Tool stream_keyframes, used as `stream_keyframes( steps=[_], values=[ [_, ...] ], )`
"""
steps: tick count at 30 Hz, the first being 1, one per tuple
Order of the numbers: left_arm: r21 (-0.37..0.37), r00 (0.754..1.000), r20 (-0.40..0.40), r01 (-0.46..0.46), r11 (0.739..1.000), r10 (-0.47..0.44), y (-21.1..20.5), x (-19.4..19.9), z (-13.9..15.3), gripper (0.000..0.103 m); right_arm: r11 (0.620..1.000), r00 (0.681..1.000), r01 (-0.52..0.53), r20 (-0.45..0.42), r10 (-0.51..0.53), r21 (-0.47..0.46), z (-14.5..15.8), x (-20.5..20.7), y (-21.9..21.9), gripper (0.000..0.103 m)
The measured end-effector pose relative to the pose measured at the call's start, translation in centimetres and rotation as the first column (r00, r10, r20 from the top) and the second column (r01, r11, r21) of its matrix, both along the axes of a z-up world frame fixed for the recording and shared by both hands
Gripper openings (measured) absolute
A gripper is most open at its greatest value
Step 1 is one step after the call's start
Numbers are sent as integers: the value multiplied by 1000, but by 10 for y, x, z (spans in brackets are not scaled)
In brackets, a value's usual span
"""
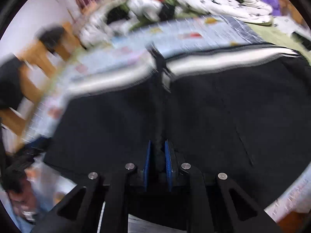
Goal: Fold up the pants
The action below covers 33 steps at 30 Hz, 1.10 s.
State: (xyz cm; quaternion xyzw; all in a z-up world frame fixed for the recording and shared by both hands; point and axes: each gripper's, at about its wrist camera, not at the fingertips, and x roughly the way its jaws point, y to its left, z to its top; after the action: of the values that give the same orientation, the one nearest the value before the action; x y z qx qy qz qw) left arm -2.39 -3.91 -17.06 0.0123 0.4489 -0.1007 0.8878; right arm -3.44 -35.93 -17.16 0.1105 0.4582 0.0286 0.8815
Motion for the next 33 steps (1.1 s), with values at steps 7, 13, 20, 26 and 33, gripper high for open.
stream_keyframes(
  steps=[7,13,20,26,33],
  values=[
    [-73,999,-43,-1,997,-2,16,4,18,61,1000,1000,2,-20,-2,-30,30,-12,-6,22],
    [-104,998,-49,-38,994,33,34,29,24,62,969,974,200,140,-180,-147,91,-41,-97,59],
    [-231,996,-85,-39,972,20,41,62,8,62,881,885,465,72,-460,-84,45,-52,-233,60],
    [-268,993,-117,-4,963,-28,32,105,-5,62,860,861,495,67,-505,124,7,-32,-284,59],
    [-334,977,-213,-44,941,-30,25,152,-11,28,833,826,531,126,-550,157,21,2,-288,19]
  ],
)
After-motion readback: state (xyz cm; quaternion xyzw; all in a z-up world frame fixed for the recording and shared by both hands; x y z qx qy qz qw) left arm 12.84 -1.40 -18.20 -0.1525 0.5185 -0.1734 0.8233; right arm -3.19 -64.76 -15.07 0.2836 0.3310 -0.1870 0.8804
